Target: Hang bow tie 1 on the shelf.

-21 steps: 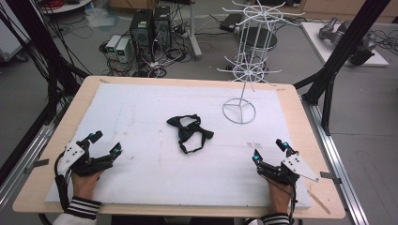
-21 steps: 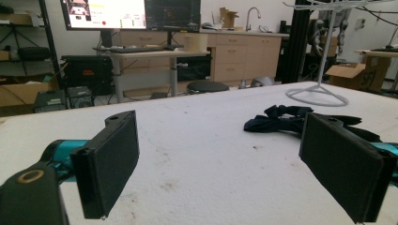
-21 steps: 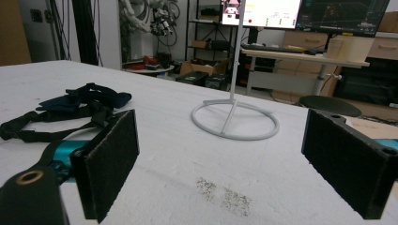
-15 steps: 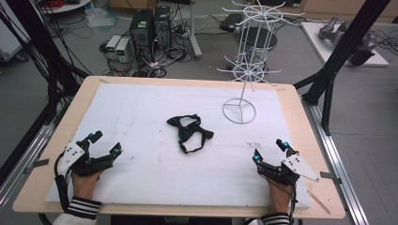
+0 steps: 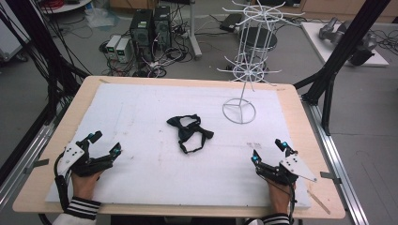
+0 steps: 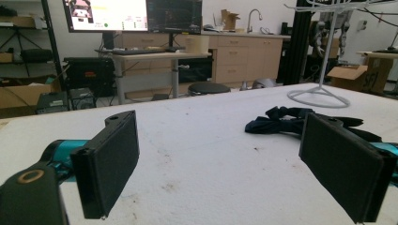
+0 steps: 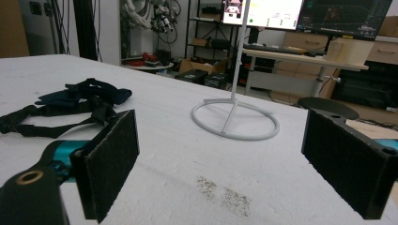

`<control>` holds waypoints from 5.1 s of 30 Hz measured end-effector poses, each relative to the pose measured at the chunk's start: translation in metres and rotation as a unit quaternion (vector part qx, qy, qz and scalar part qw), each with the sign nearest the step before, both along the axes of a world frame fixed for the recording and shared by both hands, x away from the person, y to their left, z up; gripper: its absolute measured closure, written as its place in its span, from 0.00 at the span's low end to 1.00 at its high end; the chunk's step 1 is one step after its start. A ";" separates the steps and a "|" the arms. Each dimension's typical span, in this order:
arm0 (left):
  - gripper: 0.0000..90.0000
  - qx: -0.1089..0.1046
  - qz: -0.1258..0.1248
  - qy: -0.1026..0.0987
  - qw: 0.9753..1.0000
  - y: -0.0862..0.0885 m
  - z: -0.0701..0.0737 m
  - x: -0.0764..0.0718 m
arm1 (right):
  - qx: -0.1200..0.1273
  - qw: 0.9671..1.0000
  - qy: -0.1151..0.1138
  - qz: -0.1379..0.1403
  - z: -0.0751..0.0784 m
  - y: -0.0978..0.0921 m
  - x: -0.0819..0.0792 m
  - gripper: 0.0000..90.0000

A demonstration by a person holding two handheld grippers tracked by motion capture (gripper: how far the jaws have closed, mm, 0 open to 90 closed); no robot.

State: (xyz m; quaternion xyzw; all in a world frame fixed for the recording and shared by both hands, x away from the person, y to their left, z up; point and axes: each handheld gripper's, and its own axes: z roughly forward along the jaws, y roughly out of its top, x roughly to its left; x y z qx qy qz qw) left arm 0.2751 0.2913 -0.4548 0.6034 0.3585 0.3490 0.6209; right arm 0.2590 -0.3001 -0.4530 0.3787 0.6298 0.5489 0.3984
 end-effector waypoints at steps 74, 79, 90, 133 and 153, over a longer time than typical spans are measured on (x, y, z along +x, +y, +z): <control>0.14 -0.006 0.003 0.003 1.000 0.001 0.000 0.000 | -0.128 0.962 0.120 0.210 0.138 0.129 0.052 0.12; 0.14 -0.005 0.002 0.002 1.000 0.001 0.000 0.000 | -0.154 0.955 0.130 0.219 0.138 0.149 0.060 0.12; 0.14 -0.005 0.003 0.002 1.000 0.000 0.000 0.000 | -0.158 0.946 0.170 0.228 0.136 0.176 0.089 0.12; 0.14 -0.006 0.002 0.001 1.000 0.001 0.000 0.000 | -0.242 0.881 0.310 0.264 0.100 0.240 0.162 0.12; 0.14 -0.007 0.004 0.003 1.000 0.001 0.000 0.000 | -0.276 0.854 0.354 0.263 0.090 0.255 0.186 0.17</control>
